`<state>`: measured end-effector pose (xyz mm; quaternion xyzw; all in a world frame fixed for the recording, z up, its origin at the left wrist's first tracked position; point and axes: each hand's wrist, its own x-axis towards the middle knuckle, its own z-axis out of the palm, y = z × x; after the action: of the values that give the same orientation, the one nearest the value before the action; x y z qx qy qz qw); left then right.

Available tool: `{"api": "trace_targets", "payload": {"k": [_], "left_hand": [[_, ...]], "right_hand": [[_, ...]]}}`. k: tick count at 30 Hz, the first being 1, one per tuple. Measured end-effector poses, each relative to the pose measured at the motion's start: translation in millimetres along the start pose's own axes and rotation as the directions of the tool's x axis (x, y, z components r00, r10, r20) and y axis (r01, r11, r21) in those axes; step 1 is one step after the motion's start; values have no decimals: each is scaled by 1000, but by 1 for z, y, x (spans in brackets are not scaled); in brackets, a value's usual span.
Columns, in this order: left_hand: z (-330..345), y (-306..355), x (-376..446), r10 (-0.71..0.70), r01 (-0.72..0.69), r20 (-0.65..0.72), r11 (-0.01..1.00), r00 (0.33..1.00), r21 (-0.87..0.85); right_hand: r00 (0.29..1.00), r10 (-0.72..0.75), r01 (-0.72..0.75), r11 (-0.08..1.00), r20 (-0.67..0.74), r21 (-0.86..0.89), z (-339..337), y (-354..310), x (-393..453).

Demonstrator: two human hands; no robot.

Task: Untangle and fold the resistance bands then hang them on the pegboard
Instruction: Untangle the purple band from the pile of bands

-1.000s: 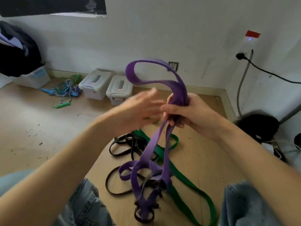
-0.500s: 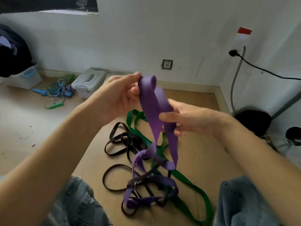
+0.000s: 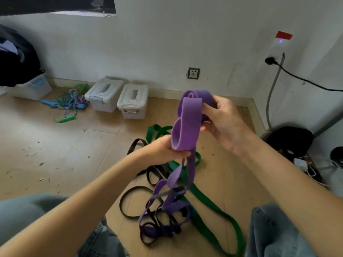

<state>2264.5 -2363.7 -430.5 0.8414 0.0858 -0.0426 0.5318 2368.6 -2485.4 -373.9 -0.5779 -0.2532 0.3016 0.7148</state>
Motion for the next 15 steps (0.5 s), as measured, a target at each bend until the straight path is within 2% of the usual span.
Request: {"api": "trace_targets", "payload": {"k": [1,2,4,5,7,9,10,13,15], "left_hand": [[-3,2,0,-10,10,-40,1000,999,6],[-11,4,-1,-40,36,-53,997,998,-69],[-34,18,-6,-50,30,-58,951,997,-309],[-46,28,-8,-26,-12,-82,903,996,-430],[-66,46,-10,11,-131,-173,702,985,-700],[-76,55,-11,2,-208,-236,477,972,-854],[-75,56,-11,-14,-214,-243,424,970,-880],[-67,52,-12,-98,-192,-243,365,965,-911],[-69,45,-12,-171,-203,-263,307,949,-930]], "right_hand": [[1000,8,-9,999,-23,-43,-3,-1,1],[998,22,-27,994,-50,-106,-8,-3,2],[995,91,-98,942,-36,-322,-22,-9,6],[985,173,-147,880,15,-451,-28,-10,5],[907,396,-233,756,144,-612,-31,-3,0],[767,563,-298,738,308,-606,-21,14,-6],[715,579,-301,761,391,-575,-13,23,-9],[721,511,-308,842,469,-443,-1,37,-12],[721,479,-384,877,500,-287,1,37,-11]]}}
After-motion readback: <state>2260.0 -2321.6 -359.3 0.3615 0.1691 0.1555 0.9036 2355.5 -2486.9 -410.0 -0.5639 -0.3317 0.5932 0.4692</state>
